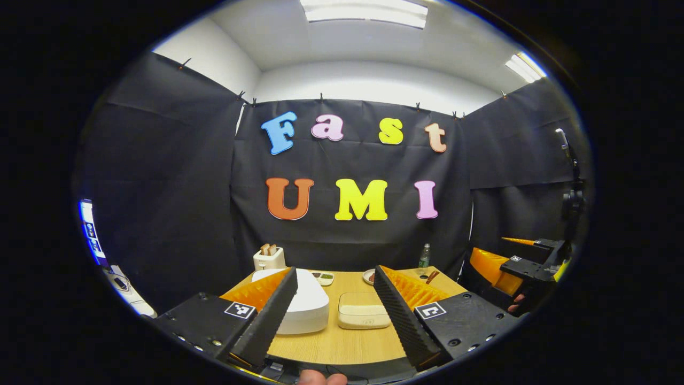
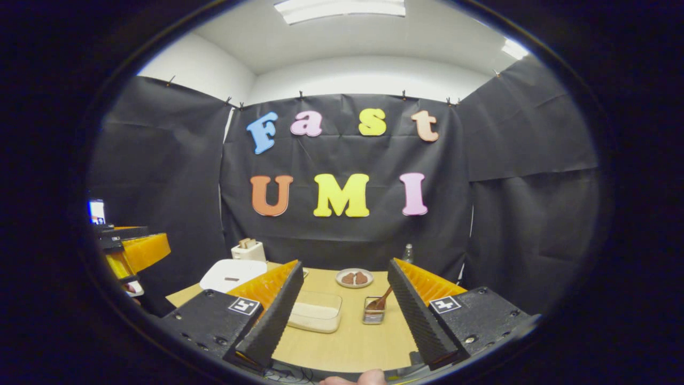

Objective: Close the left gripper, press the button to open the rice cooker; take a wooden spoon from the chopstick holder with the right hand, scoop a spoonful of rice and pour it into the rice cooker, then put the wooden spoon back into the chopstick holder.

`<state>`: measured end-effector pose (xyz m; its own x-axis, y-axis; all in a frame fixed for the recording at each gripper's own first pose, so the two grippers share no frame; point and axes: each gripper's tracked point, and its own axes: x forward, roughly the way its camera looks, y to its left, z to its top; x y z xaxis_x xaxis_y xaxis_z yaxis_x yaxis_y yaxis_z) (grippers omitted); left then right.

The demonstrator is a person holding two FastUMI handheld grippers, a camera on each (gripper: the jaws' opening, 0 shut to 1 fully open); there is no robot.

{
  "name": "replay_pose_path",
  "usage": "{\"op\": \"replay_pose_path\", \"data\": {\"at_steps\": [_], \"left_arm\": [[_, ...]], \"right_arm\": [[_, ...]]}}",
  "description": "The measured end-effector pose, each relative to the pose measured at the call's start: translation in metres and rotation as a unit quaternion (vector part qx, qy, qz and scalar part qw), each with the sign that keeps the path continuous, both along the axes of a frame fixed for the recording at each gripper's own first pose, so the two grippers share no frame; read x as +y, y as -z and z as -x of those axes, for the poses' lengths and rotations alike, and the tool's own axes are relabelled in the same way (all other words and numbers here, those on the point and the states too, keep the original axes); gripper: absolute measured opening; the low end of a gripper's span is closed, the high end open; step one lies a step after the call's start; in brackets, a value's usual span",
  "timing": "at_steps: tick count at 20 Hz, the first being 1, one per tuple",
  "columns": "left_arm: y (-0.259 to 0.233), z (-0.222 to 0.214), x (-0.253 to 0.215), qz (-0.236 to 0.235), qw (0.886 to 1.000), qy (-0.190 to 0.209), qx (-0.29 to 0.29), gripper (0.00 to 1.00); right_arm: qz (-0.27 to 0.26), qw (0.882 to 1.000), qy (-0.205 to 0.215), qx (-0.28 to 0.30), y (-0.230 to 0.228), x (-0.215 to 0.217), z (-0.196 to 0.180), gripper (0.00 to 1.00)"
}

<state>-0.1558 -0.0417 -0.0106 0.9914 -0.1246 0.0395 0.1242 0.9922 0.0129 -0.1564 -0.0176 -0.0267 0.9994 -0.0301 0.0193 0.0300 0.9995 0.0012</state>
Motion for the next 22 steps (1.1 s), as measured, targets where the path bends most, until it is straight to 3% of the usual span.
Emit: {"op": "replay_pose_path", "data": {"at_steps": [10, 12, 22], "left_arm": [[0.015, -0.005, -0.002, -0.006, 1.000, -0.007, 0.005, 0.93], [0.018, -0.008, -0.006, 0.003, 1.000, -0.005, 0.008, 0.93], [0.010, -0.017, 0.005, 0.019, 1.000, -0.011, 0.000, 0.93]], "right_arm": [[-0.023, 0.999, -0.002, 0.028, 0.021, -0.005, -0.003, 0.96], [-0.022, 0.999, 0.001, 0.027, 0.019, -0.012, -0.005, 1.00], [-0.019, 1.000, -0.003, 0.018, 0.016, -0.010, -0.009, 0.96]]}}
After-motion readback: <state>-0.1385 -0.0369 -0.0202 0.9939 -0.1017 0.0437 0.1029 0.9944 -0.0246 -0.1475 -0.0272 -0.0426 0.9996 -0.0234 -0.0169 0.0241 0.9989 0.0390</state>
